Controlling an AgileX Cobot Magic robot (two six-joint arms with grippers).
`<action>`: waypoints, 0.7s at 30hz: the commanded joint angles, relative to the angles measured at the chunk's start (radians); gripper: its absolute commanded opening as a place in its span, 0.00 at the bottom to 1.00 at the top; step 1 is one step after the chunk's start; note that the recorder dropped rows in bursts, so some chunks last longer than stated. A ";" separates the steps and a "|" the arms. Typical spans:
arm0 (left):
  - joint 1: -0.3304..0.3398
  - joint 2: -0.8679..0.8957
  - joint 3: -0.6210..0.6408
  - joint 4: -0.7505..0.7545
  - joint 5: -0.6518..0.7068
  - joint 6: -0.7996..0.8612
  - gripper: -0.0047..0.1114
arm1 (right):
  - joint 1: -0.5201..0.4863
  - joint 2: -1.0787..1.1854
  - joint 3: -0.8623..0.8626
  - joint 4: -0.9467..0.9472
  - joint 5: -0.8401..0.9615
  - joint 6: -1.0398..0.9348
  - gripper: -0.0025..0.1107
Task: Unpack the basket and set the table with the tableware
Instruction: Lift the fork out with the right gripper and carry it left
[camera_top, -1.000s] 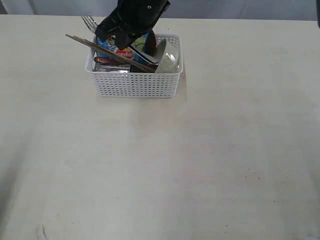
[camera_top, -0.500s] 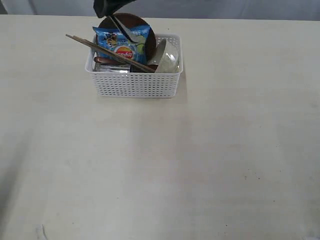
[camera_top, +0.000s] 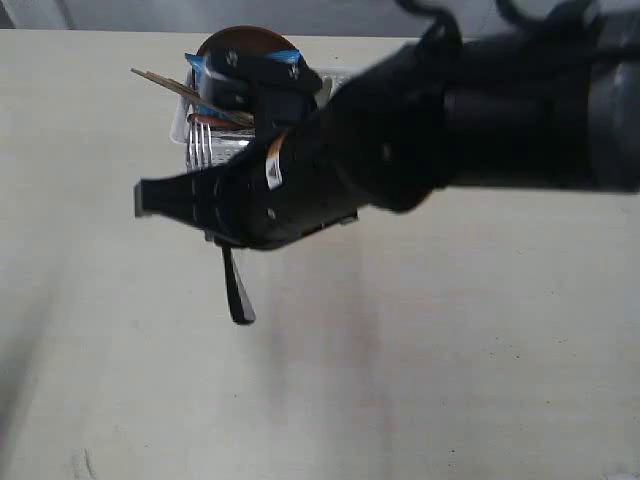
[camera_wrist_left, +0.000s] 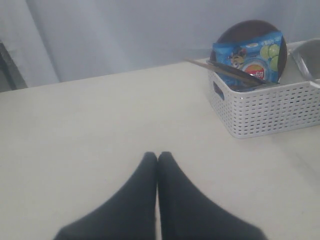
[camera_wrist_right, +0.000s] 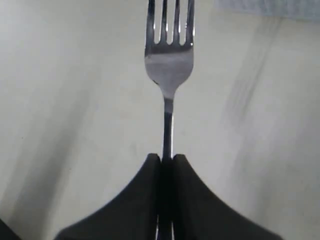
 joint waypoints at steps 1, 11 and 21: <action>-0.007 -0.003 0.003 -0.011 -0.002 0.002 0.04 | 0.008 0.038 0.091 -0.006 -0.112 0.067 0.02; -0.007 -0.003 0.003 -0.011 -0.002 0.002 0.04 | 0.008 0.165 0.096 -0.006 -0.115 0.069 0.02; -0.007 -0.003 0.003 -0.011 -0.002 0.002 0.04 | 0.010 0.235 0.094 0.045 -0.171 0.121 0.02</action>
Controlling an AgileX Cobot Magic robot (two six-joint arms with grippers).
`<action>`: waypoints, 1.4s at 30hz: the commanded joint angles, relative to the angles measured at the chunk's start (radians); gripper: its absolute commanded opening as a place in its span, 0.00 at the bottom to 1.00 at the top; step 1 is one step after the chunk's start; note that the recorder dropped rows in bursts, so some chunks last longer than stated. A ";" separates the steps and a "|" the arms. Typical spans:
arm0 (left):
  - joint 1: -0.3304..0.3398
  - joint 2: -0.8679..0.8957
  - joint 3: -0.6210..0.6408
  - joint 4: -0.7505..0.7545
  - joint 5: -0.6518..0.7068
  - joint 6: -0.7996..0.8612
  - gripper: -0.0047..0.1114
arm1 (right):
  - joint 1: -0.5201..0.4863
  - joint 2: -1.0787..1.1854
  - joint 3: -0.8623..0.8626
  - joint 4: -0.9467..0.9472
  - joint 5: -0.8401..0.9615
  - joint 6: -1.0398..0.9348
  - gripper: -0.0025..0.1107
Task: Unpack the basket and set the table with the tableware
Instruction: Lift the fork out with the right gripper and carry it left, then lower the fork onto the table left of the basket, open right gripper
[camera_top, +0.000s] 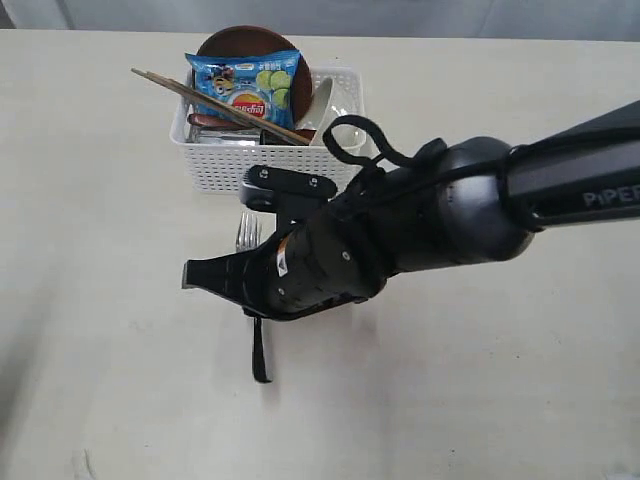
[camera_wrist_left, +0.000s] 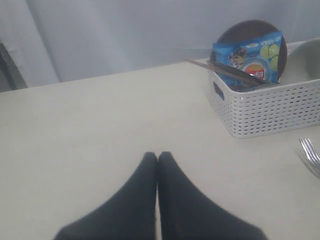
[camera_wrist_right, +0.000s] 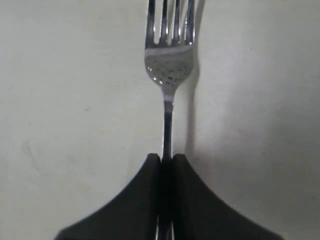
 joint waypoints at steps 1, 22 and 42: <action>-0.007 -0.003 0.003 -0.011 -0.002 0.002 0.04 | 0.004 0.020 0.001 0.022 -0.021 0.006 0.02; -0.007 -0.003 0.003 -0.011 -0.002 0.002 0.04 | 0.079 0.027 0.001 0.128 -0.092 0.011 0.02; -0.007 -0.003 0.003 -0.011 -0.002 0.002 0.04 | 0.033 0.024 -0.147 0.062 0.162 -0.130 0.37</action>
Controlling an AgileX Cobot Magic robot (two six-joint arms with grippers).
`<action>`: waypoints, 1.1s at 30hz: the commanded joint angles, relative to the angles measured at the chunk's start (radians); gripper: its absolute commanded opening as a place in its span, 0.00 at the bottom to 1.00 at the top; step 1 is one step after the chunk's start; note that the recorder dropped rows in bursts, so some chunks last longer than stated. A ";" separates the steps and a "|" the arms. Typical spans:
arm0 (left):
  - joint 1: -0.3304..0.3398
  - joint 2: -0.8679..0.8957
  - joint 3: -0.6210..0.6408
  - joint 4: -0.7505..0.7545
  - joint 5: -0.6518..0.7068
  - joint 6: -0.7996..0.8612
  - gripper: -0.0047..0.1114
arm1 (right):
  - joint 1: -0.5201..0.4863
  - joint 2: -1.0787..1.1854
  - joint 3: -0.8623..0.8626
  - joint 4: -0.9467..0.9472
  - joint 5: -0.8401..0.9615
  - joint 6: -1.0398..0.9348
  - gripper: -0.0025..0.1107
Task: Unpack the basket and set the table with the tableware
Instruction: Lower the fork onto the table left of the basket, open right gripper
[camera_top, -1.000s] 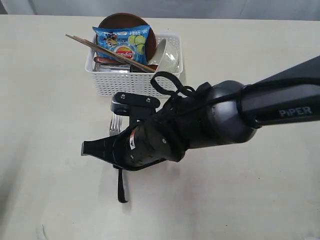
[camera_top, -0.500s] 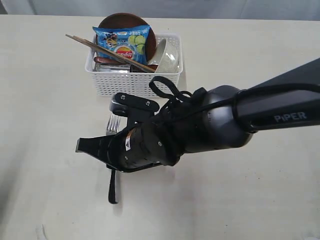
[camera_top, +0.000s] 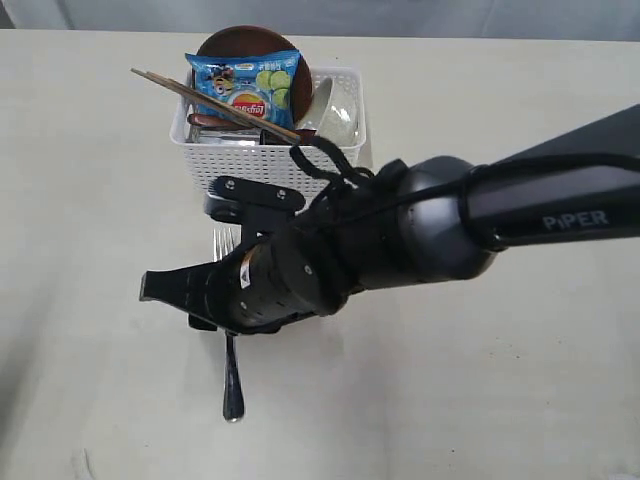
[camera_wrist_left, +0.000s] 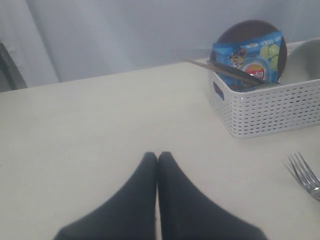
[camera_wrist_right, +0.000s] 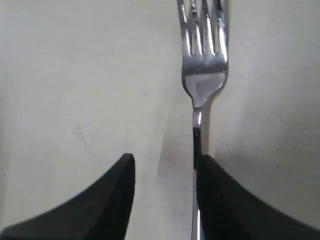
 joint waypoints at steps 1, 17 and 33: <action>-0.007 -0.003 0.003 -0.011 -0.002 0.002 0.04 | -0.034 -0.001 -0.120 -0.089 0.242 -0.076 0.37; -0.007 -0.003 0.003 -0.011 -0.002 0.002 0.04 | -0.030 0.119 -0.289 -0.170 0.492 -0.162 0.37; -0.007 -0.003 0.003 -0.011 -0.002 0.002 0.04 | -0.030 0.208 -0.409 -0.179 0.606 -0.181 0.05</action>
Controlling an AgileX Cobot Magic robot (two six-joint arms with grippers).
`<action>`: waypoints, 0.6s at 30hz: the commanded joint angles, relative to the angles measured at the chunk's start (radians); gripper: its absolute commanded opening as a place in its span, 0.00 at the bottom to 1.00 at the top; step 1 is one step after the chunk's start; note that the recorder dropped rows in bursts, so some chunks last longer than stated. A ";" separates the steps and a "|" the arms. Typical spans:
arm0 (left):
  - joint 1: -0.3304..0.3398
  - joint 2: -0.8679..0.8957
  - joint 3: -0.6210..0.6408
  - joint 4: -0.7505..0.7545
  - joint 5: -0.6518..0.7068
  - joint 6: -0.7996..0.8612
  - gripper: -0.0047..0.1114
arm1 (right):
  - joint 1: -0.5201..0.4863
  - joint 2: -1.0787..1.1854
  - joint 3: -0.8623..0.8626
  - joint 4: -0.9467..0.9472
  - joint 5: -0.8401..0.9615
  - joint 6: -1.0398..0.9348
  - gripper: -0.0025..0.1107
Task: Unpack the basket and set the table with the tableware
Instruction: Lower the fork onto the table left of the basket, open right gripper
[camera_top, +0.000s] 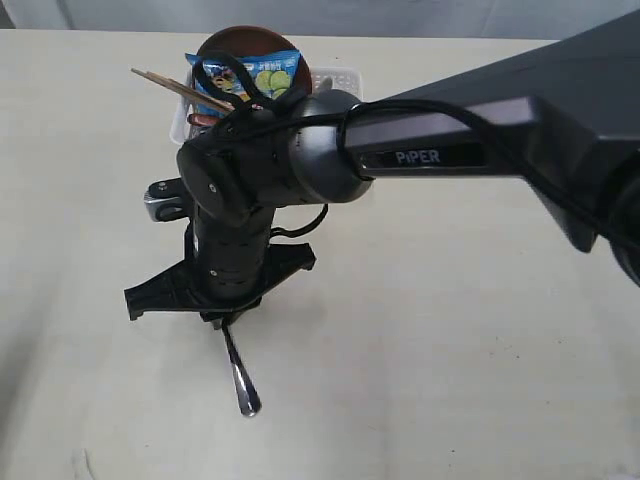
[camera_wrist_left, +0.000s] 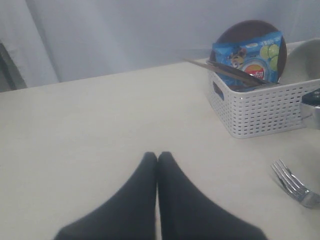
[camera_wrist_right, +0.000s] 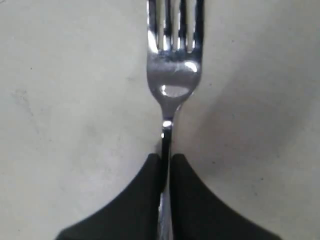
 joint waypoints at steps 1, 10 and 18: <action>-0.007 -0.003 0.003 -0.011 -0.002 0.002 0.04 | 0.002 0.011 -0.002 -0.010 0.012 -0.007 0.05; -0.007 -0.003 0.003 -0.011 -0.002 0.002 0.04 | 0.002 0.011 -0.002 -0.007 0.009 0.293 0.05; -0.007 -0.003 0.003 -0.011 -0.002 0.002 0.04 | 0.005 0.009 -0.002 0.078 -0.068 0.313 0.05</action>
